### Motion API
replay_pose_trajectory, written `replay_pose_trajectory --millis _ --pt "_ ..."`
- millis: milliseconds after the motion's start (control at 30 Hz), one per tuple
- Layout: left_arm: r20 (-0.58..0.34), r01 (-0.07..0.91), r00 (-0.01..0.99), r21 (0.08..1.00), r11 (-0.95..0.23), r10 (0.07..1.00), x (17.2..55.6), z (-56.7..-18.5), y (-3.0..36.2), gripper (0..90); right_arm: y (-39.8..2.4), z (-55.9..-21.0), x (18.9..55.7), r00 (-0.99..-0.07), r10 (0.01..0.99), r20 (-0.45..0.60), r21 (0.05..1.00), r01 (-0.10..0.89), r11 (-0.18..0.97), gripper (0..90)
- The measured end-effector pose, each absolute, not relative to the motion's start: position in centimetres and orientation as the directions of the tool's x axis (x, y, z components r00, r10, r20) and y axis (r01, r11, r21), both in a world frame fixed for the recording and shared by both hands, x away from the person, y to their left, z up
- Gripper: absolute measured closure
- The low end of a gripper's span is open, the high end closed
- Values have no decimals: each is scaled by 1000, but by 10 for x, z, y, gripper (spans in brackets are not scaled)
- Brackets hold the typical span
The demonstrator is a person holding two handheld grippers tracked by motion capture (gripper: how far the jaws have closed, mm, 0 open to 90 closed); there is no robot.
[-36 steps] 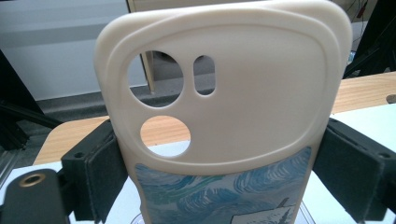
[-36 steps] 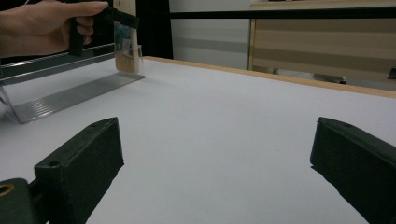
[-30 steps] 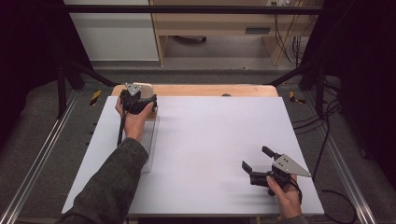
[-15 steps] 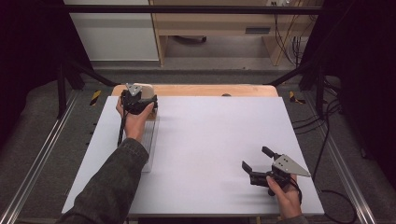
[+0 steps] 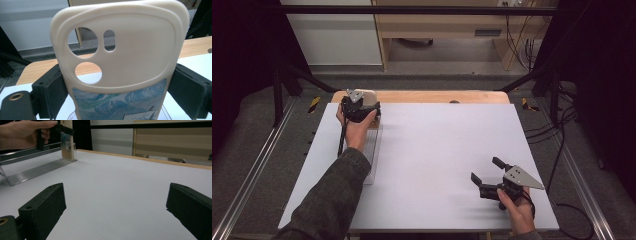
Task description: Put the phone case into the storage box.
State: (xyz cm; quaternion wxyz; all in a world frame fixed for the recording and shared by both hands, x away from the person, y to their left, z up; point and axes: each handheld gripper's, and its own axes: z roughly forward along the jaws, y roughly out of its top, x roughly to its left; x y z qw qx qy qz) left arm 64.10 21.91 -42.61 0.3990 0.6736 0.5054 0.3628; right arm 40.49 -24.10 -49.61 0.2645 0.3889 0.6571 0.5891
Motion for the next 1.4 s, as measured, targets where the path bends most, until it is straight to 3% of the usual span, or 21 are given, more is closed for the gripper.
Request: replay_pose_trajectory --millis 1400 --pt "65 293 208 948 -126 976 638 -415 227 50 -238 -496 405 -567 815 115 979 204 3 24"
